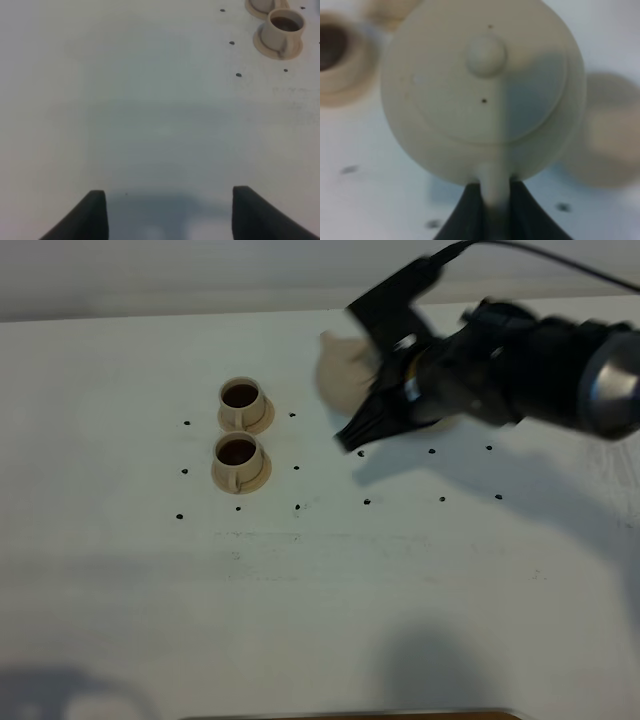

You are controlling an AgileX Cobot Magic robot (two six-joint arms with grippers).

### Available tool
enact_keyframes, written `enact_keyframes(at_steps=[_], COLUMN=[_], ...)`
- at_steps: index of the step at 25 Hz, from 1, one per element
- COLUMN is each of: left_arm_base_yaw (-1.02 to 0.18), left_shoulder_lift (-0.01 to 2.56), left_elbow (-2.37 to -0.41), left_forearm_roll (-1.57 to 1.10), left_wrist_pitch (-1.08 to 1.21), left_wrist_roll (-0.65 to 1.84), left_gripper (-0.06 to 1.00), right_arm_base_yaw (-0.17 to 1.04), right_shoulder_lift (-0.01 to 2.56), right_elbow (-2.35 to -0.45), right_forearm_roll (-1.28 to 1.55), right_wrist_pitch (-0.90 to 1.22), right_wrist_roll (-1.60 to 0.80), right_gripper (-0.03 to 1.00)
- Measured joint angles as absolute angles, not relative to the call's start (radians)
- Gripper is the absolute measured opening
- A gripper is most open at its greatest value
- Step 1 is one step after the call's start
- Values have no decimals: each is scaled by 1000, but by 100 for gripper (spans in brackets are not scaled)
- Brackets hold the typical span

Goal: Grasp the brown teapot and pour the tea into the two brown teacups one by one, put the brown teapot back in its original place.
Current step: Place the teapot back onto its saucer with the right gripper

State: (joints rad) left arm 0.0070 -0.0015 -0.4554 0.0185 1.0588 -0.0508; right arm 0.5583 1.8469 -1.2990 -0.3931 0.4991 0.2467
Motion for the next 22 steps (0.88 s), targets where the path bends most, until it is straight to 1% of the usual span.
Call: enact_keyframes(at_steps=[4,8,22], left_arm_base_yaw=[7,7,7], left_shoulder_lift=[-2,-2,-2], left_elbow=[-455,-455,-455], left_forearm_roll=[18,18,18], left_wrist_pitch=[1059,1059,1060], left_wrist_roll=[-51,-51,-51], left_gripper=[60,60,60], right_arm_base_yaw=[480,434,394], right_shoulder_lift=[1847,1853,1981], right_elbow=[-1301,-1301,-1309], right_forearm_roll=[-372,-350,-315], right_wrist_pitch=[499,485,411], right_wrist_roll=[247,247,247], right_gripper=[9,9,9])
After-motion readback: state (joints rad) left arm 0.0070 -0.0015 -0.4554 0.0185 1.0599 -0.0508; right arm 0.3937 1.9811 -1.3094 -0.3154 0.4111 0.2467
